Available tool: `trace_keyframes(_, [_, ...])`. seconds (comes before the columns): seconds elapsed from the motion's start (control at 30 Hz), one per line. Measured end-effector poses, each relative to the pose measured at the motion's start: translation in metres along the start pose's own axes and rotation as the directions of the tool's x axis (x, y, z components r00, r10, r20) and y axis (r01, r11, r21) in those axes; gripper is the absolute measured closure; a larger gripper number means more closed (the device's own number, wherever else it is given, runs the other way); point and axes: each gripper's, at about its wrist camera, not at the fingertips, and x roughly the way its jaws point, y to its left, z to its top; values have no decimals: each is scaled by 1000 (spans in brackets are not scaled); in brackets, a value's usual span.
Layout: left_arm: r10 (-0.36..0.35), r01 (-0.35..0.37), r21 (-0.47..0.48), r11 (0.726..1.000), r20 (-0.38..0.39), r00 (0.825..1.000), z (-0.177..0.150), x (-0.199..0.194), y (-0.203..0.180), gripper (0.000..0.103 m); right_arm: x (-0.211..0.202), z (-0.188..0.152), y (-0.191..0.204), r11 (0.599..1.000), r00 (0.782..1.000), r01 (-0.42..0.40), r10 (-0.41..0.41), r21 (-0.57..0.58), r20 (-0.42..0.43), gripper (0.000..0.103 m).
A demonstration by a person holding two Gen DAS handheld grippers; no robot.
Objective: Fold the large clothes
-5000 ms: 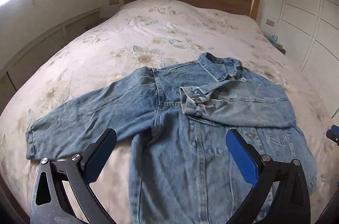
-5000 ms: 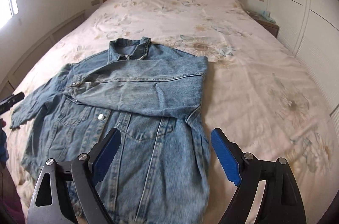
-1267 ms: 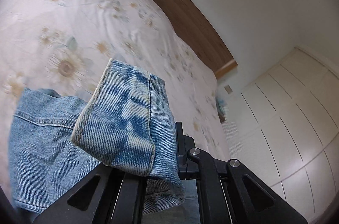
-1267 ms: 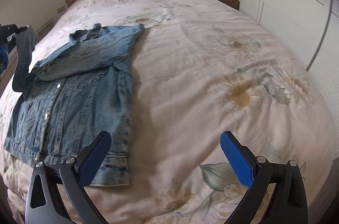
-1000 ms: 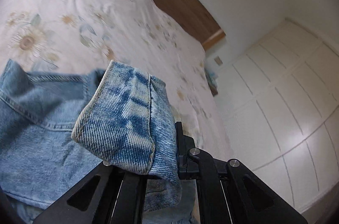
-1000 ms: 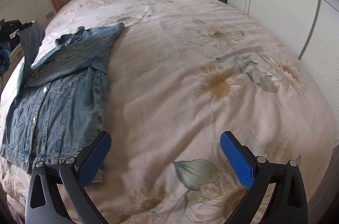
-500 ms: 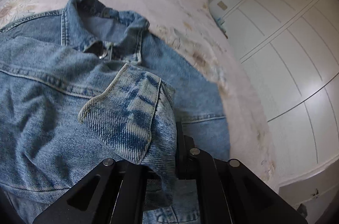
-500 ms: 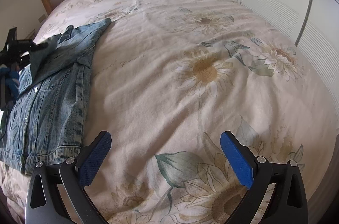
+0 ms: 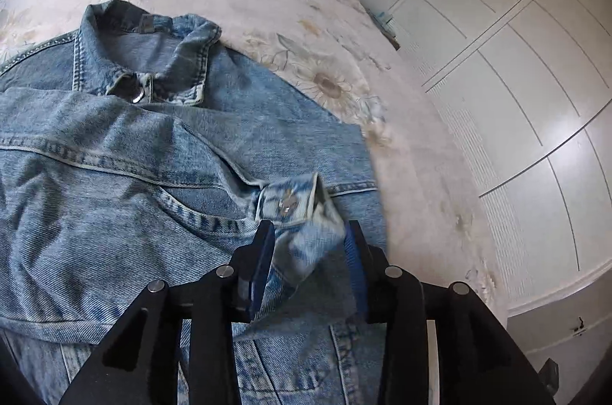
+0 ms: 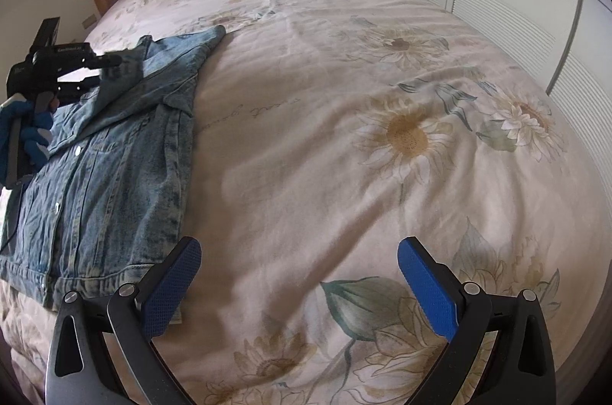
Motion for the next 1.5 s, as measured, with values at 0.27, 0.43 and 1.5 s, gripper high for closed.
trace_keyframes(0.27, [108, -113, 55, 992, 93, 990, 6, -67, 39, 54, 8, 37, 48, 993, 998, -45, 49, -110, 31, 0])
trace_keyframes(0.43, [226, -233, 70, 970, 95, 970, -3, -99, 94, 54, 28, 73, 119, 963, 990, -123, 137, -238, 42, 0])
trace_keyframes(1.5, [318, -332, 163, 929, 103, 942, 4, -110, 162, 50, 132, 166, 351, 769, 953, -265, 301, -582, -35, 1])
